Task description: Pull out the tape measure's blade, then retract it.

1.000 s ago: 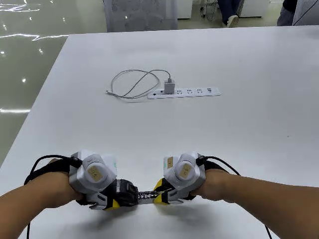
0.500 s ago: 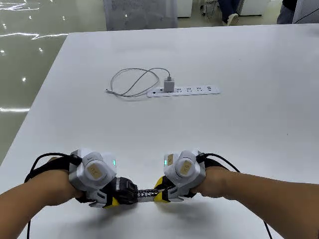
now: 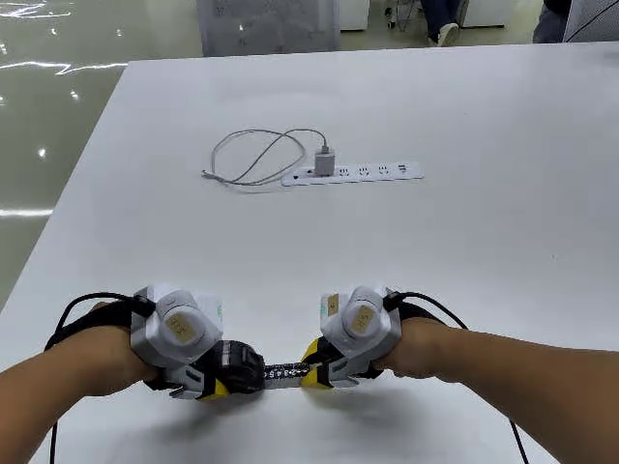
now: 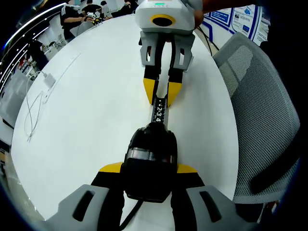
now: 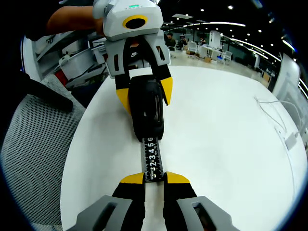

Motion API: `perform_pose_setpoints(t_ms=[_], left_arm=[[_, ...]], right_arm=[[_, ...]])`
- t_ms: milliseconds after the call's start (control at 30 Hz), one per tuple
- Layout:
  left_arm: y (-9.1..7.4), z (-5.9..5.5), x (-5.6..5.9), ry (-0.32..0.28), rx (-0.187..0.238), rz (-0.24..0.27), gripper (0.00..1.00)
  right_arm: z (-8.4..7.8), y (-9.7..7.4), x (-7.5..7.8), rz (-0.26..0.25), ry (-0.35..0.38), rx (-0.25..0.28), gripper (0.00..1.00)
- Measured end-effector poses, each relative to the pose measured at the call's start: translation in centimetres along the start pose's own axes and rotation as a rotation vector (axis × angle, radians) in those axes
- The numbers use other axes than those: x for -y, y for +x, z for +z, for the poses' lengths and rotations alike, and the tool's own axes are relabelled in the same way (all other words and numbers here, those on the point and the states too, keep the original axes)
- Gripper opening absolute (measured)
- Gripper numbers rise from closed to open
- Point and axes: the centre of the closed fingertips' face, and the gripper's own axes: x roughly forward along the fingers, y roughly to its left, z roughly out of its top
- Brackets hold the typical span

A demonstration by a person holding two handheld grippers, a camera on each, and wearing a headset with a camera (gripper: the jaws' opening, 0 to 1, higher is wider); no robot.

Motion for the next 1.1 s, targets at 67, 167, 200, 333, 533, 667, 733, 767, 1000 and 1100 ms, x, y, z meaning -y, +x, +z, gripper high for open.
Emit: perform_pose_setpoints(t_ms=[67, 167, 200, 333, 533, 667, 733, 767, 1000, 1100], left_arm=[[0.00, 0.00, -0.01, -0.001, 0.002, 0.001, 0.32], [0.01, -0.01, 0.00, -0.002, 0.007, -0.002, 0.32], [0.00, -0.01, 0.02, -0.003, 0.010, -0.003, 0.32], [-0.01, 0.03, 0.06, -0.002, 0.012, -0.001, 0.32], [-0.02, 0.00, 0.01, -0.004, 0.010, 0.000, 0.32], [-0.03, 0.03, 0.01, -0.004, 0.014, 0.001, 0.32], [-0.02, 0.05, 0.01, -0.004, 0.016, 0.000, 0.32], [-0.02, 0.05, 0.01, -0.004, 0.016, 0.000, 0.32], [-0.04, 0.09, 0.00, -0.002, 0.017, 0.000, 0.32], [-0.04, 0.09, 0.00, -0.002, 0.018, 0.000, 0.32]], right_arm=[[-0.02, 0.00, -0.01, 0.000, 0.006, -0.001, 0.09], [-0.06, 0.01, -0.02, -0.001, 0.000, -0.004, 0.09], [-0.08, 0.01, -0.05, 0.001, -0.006, -0.005, 0.09], [-0.27, -0.17, -0.07, 0.001, -0.020, -0.011, 0.09], [-0.48, -0.40, -0.06, 0.000, -0.019, -0.010, 0.09], [-0.65, -0.56, 0.00, 0.005, -0.023, -0.014, 0.09], [-0.71, -0.59, 0.01, 0.005, -0.023, -0.016, 0.09], [-0.73, -0.60, 0.00, 0.005, -0.022, -0.016, 0.09], [-0.74, -0.63, -0.02, 0.001, -0.016, -0.012, 0.09], [-0.89, -0.77, -0.02, 0.001, -0.013, -0.010, 0.09]])
